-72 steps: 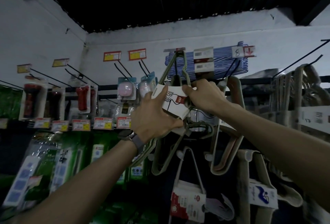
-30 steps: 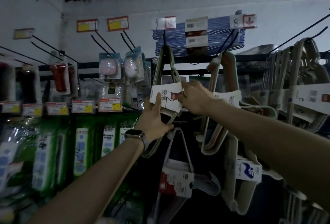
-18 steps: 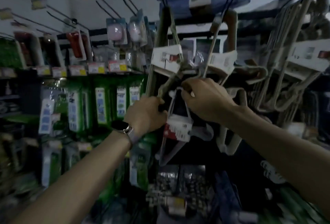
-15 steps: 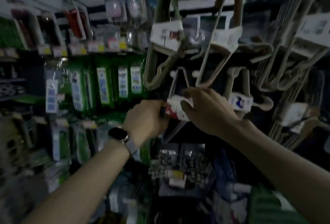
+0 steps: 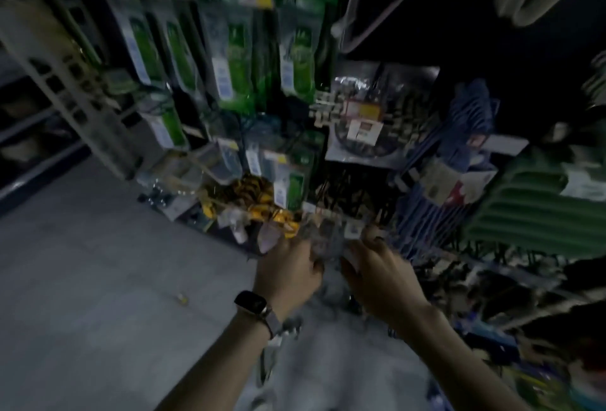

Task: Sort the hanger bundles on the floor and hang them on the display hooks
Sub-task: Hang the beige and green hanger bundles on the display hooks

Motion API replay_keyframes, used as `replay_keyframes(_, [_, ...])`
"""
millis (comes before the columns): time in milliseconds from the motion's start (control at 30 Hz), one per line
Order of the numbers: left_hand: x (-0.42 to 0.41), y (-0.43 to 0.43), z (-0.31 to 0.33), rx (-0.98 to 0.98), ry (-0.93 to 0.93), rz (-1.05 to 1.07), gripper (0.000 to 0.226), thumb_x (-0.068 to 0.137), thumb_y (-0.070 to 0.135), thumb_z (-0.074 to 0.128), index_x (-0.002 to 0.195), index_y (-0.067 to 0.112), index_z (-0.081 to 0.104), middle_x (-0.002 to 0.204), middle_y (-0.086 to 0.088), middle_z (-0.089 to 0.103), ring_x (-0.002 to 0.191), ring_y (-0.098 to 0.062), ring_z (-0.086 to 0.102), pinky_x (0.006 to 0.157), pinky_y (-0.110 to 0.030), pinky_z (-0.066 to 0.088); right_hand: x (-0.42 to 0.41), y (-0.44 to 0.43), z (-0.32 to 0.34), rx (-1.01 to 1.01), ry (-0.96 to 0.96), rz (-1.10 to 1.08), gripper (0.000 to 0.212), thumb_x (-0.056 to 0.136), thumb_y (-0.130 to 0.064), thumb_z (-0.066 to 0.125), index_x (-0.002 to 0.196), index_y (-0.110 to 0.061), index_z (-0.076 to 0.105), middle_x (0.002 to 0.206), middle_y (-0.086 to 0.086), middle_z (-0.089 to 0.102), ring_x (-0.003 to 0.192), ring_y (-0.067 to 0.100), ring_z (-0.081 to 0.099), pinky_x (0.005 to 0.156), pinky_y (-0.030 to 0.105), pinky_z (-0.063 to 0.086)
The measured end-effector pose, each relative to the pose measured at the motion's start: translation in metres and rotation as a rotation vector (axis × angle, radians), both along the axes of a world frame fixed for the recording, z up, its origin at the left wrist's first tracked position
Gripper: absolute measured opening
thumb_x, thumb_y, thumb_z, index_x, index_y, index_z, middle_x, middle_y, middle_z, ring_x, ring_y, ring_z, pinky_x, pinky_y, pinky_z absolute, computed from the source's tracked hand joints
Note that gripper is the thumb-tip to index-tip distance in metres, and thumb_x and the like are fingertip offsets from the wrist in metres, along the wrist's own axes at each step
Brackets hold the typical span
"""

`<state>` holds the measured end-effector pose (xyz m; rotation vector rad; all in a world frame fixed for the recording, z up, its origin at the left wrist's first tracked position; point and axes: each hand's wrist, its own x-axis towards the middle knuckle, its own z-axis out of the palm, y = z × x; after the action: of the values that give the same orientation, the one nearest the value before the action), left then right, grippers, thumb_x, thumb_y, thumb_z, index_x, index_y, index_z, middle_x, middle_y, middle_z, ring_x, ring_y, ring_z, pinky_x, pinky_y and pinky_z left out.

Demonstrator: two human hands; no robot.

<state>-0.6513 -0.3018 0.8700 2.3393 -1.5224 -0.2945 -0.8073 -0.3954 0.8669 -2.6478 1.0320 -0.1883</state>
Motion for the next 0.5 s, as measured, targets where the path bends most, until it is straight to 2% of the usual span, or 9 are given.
replay_keyframes(100, [-0.004,0.03,-0.052,0.159,0.071,0.066,0.029,0.098,0.039,0.054,0.117,0.021,0.066,0.108,0.0,0.068,0.097,-0.027,0.065,0.067,-0.033,0.049,0.002,0.029,-0.05,0.146,0.079,0.018,0.033,0.105,-0.042,0.047,0.126,-0.021,0.062,0.122,0.002,0.066,0.112,0.028,0.064,0.079,0.038,0.053])
replay_keyframes(200, [0.0,0.058,-0.098,0.262,0.13,0.088,0.03,0.098,0.038,0.054,0.12,0.025,0.067,0.111,-0.002,0.07,0.102,-0.026,0.065,0.075,-0.034,0.055,0.009,0.054,-0.088,0.269,0.177,0.036,0.038,0.107,-0.043,0.045,0.134,-0.02,0.058,0.133,0.003,0.063,0.121,0.026,0.061,0.091,0.038,0.054])
replay_keyframes(333, [0.02,0.09,-0.142,0.357,0.156,0.093,0.029,0.1,0.04,0.051,0.122,0.029,0.065,0.114,0.001,0.07,0.103,-0.023,0.067,0.073,-0.028,0.047,0.031,0.082,-0.125,0.39,0.297,0.043,0.047,0.109,-0.042,0.042,0.151,-0.021,0.048,0.147,0.003,0.056,0.132,0.021,0.054,0.107,0.034,0.046])
replay_keyframes(500, [0.071,0.119,-0.194,0.488,0.226,0.114,0.026,0.098,0.045,0.052,0.111,0.025,0.063,0.104,0.003,0.071,0.093,-0.024,0.068,0.066,-0.029,0.049,0.073,0.112,-0.167,0.48,0.393,-0.011,0.049,0.109,-0.041,0.042,0.153,-0.021,0.045,0.147,0.002,0.056,0.133,0.019,0.052,0.109,0.033,0.044])
